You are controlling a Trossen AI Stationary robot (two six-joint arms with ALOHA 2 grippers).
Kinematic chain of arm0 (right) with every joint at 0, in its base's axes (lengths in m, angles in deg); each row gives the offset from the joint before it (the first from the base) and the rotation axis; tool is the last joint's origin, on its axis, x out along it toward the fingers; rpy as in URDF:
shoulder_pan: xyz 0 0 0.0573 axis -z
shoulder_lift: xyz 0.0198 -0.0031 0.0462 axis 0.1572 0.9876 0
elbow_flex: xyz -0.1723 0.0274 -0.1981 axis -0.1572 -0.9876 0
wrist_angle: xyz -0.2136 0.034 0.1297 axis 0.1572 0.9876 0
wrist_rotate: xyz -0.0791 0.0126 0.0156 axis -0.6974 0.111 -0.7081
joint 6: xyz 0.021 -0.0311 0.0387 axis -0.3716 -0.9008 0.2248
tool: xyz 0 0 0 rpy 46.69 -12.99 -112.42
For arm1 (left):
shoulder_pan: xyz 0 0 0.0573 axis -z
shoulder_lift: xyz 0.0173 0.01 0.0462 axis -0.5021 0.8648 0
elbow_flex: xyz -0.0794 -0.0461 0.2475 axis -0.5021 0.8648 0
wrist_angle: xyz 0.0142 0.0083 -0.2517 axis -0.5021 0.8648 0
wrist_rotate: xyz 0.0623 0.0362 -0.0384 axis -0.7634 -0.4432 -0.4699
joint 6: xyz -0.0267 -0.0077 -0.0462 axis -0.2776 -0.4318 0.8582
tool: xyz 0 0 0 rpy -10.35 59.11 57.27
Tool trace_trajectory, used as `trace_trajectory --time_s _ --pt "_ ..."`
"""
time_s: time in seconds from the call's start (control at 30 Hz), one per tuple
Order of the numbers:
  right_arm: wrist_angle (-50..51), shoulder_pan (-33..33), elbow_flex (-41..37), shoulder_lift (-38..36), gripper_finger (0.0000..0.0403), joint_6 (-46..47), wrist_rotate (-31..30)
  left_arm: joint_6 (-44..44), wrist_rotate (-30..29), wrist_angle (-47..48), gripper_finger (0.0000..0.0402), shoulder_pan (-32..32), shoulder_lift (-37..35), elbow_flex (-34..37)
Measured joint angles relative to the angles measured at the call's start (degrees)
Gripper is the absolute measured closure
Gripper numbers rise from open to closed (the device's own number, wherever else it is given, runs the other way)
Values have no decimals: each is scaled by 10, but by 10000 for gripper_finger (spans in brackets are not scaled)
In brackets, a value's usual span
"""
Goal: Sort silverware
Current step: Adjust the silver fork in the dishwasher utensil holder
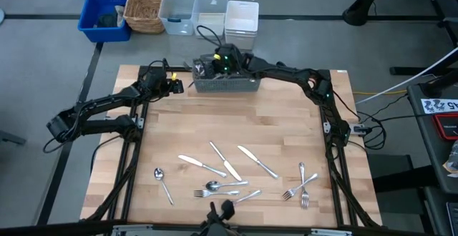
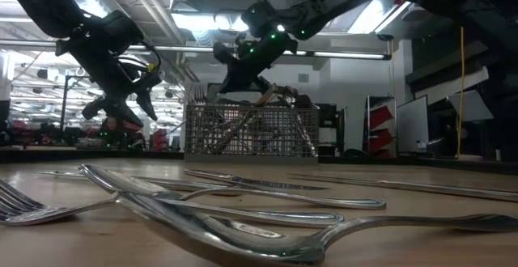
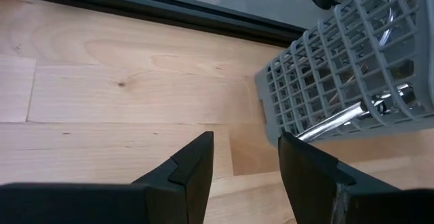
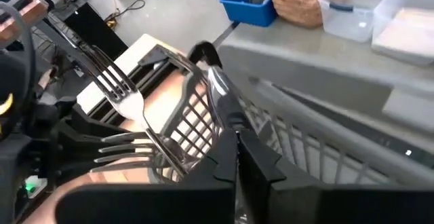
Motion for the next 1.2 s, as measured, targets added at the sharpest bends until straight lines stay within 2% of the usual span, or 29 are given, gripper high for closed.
trace_trajectory --time_s 0.13,0.4,0.7,0.97,1.2 --pt "30 0 33 0 398 -16 -7 0 0 0 249 0 0 0" --pt "144 0 101 -1 400 -65 -73 -1 0 1 249 0 0 0" --pt "144 -4 156 -1 398 -111 -76 -4 0 1 249 0 0 0" --pt "148 -20 162 -1 398 -211 -91 -4 0 1 249 0 0 0" --pt "147 -42 154 -1 398 -363 -110 -4 0 1 249 0 0 0"
